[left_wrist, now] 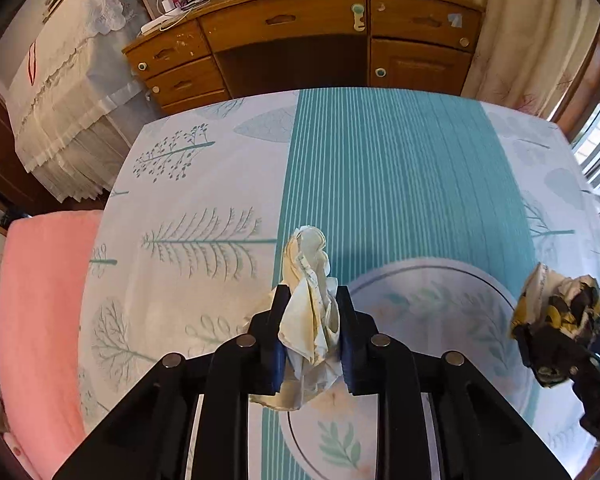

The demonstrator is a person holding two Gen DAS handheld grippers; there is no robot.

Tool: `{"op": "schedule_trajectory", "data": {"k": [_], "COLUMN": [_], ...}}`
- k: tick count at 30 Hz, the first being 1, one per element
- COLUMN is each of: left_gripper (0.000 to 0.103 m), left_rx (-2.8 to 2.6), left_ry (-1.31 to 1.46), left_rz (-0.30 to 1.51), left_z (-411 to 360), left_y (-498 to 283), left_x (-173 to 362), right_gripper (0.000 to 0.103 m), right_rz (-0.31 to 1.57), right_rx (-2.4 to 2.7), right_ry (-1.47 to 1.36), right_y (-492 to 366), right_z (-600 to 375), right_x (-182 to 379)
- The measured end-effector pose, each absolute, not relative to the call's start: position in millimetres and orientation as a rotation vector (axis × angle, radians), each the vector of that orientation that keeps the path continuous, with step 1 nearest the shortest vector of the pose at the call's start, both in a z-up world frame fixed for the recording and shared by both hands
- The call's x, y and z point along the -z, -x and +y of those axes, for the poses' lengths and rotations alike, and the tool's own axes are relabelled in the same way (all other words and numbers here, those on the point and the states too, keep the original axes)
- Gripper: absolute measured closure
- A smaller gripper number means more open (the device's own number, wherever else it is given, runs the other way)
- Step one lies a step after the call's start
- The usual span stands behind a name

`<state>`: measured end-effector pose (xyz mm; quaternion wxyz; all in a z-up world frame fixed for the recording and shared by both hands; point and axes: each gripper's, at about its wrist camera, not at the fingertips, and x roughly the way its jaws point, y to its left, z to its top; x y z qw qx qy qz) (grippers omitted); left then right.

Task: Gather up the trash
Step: 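Carry the wrapper and tissue down over the bin with both tools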

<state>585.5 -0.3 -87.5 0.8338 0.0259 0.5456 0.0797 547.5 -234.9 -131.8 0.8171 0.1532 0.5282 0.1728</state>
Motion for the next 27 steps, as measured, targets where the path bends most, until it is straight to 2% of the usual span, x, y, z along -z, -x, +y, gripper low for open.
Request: {"op": "schedule_trajectory", "data": {"k": [11, 27], "left_gripper": [0.082, 0.082], "left_rx": [-0.008, 0.163], "left_ry": [-0.015, 0.023], "left_rz": [1.072, 0.986], "left_z": [2, 92], "left_y": [-453, -208], "left_x": [26, -38], "right_gripper": [0.062, 0.062], "right_rz": [1.067, 1.008], "right_rx": [-0.296, -0.174], "right_ry": [-0.374, -0.476], "right_y": [-439, -174], "right_z": [-226, -150], "right_x": [91, 46]}}
